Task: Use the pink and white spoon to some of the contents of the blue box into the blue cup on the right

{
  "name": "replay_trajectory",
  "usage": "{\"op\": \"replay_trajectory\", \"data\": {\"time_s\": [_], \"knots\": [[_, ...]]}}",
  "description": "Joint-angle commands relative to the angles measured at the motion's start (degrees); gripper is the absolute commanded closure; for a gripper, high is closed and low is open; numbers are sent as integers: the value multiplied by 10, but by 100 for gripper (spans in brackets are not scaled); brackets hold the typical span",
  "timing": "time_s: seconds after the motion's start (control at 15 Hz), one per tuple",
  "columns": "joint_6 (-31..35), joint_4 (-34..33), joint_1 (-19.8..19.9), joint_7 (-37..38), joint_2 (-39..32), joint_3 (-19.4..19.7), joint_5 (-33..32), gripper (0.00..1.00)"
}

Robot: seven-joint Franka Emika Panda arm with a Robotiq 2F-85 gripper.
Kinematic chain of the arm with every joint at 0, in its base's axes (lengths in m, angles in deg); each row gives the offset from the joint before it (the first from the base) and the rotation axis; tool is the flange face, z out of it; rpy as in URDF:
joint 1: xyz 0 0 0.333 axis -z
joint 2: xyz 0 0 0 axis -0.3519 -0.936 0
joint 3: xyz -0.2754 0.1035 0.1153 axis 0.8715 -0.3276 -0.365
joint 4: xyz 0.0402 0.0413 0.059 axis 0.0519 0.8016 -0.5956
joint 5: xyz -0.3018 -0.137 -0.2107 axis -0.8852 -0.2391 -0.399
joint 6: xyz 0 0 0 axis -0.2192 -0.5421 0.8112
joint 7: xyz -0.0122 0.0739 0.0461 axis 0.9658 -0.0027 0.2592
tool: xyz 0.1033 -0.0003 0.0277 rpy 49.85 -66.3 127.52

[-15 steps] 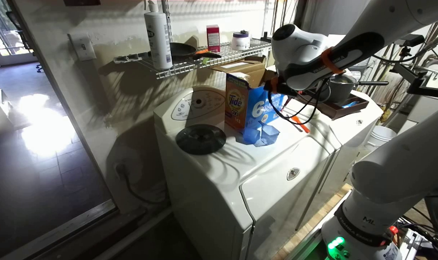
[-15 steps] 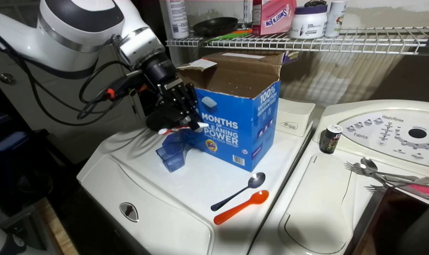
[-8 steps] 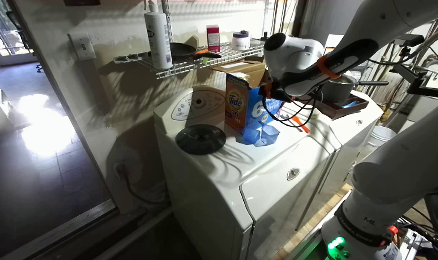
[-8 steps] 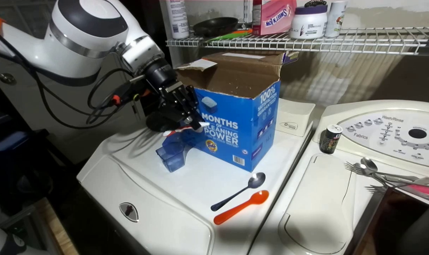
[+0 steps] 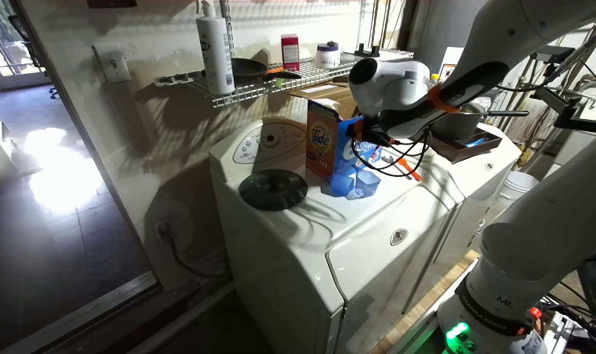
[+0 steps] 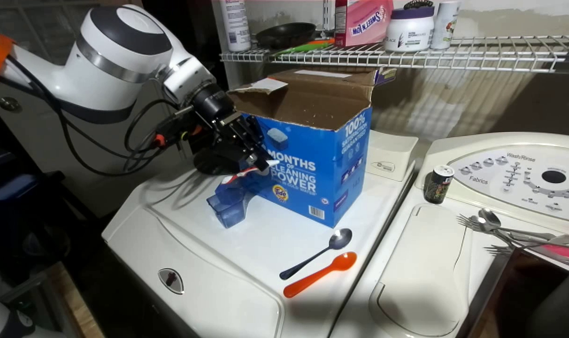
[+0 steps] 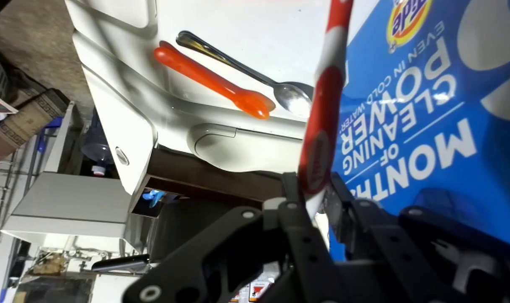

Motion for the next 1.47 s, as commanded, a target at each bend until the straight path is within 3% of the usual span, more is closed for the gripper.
{"op": "replay_trajectory", "data": {"time_s": [0.0, 1.4], "knots": [[-17, -3, -17, 48, -12, 0, -40, 95], [-96, 7, -79, 122, -23, -10, -155, 95]]}}
